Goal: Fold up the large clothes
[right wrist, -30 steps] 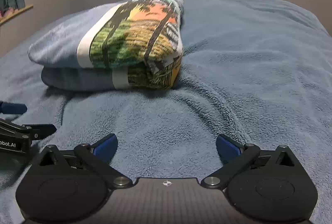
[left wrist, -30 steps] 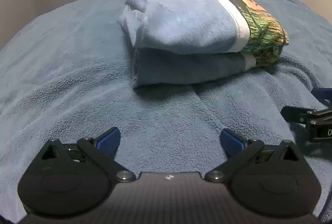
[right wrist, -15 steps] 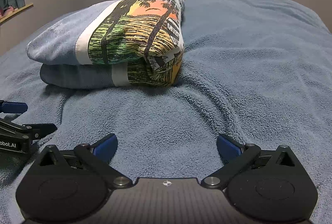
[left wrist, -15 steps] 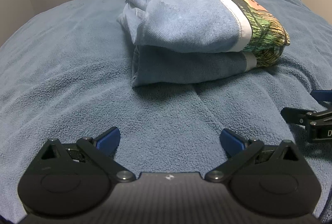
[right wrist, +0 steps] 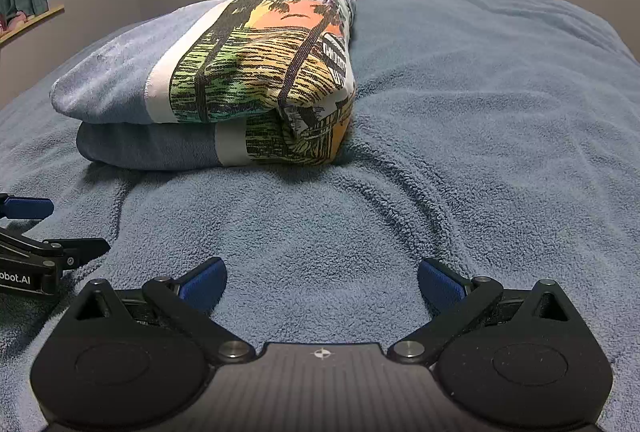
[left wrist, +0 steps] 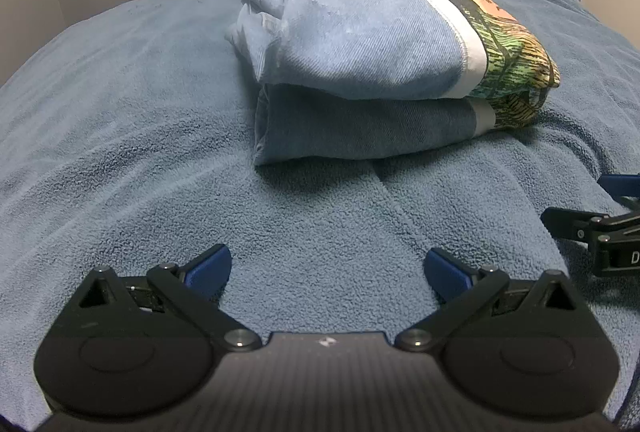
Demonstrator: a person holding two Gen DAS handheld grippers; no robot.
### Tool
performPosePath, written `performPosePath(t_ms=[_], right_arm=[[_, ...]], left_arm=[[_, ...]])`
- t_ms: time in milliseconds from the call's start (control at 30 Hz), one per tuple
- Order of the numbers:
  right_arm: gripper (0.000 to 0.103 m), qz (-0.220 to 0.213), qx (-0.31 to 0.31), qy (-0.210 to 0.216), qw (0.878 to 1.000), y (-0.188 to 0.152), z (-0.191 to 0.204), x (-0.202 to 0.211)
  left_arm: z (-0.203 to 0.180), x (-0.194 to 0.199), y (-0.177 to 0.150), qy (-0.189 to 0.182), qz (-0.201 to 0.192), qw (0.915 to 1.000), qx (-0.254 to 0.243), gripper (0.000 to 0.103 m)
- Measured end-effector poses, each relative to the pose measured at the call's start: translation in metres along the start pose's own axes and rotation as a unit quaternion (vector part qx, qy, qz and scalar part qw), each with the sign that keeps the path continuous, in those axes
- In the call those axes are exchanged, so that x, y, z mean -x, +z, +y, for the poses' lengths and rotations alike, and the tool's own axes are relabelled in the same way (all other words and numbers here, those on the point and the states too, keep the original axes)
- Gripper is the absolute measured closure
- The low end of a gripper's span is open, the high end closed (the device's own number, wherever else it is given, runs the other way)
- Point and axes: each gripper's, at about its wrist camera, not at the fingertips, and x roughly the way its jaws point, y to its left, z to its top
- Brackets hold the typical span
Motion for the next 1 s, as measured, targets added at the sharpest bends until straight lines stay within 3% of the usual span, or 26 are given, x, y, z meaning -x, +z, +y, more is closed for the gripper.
performPosePath(t_ms=[1000], right_arm=[[0.000, 0.001, 0.000, 0.000, 1.000, 0.0013, 0.0004, 0.0016]], left_arm=[[-0.0011, 0.0028, -0.0023, -0.003, 0.005, 1.0000, 0.002, 0.000]])
